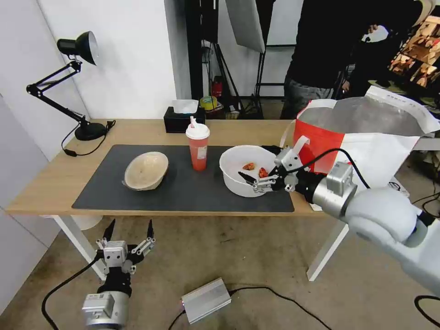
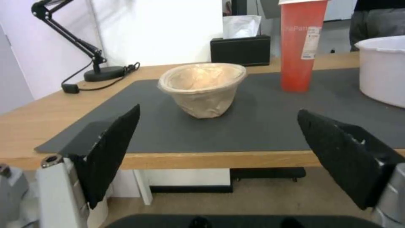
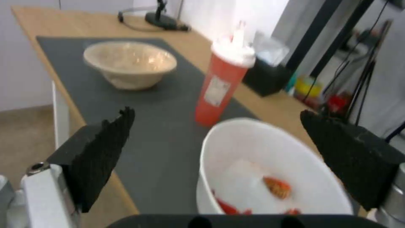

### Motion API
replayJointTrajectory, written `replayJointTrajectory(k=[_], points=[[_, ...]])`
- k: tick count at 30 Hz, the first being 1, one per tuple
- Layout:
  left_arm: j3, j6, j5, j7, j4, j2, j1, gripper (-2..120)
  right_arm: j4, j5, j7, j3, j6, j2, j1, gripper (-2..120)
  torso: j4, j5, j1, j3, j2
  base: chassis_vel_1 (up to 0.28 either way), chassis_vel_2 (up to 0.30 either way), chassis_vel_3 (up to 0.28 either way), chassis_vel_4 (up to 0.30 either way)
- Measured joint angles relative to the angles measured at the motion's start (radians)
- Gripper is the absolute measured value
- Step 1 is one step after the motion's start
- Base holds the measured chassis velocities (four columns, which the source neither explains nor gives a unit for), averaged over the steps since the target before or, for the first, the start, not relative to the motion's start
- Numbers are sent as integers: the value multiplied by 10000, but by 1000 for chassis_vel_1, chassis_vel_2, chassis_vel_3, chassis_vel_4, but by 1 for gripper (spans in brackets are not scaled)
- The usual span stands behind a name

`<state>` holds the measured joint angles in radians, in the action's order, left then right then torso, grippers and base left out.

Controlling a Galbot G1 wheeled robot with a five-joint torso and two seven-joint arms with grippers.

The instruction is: Pick up the trash from the table and place it into the takeout bag.

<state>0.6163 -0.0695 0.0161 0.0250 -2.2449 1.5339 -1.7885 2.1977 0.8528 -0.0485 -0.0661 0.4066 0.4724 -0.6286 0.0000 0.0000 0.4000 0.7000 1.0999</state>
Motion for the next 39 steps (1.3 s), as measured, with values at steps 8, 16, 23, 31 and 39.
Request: replayJointTrajectory(k=[8, 16, 23, 31, 39], points=[[-19, -9, -12, 6, 48, 2, 51, 100, -251, 631, -680, -56, 1292, 0, 509, 100, 0, -1, 0, 0, 0, 0, 0, 0, 0], [-38, -10, -32, 7, 88, -2, 102, 100, -969, 786, -863, -762, 1777, 139, 1182, 100, 1, 0, 0, 0, 0, 0, 0, 0, 0], [-13, 3, -45, 7, 165, 29, 155, 100, -1864, 396, -1150, -1332, 1789, 366, 1739, 100, 1, 0, -1, 1, 0, 0, 0, 0, 0], [8, 11, -45, 7, 285, 106, 230, 100, -2679, -151, -1389, -1783, 1667, 686, 2165, 100, 0, 0, -1, 1, 0, 0, 0, 0, 0], [44, 22, -45, 11, 390, 175, 344, 100, -3198, -259, -1418, -2357, 1554, 1177, 2596, 100, 0, 0, 0, 1, 0, 0, 0, 0, 0]])
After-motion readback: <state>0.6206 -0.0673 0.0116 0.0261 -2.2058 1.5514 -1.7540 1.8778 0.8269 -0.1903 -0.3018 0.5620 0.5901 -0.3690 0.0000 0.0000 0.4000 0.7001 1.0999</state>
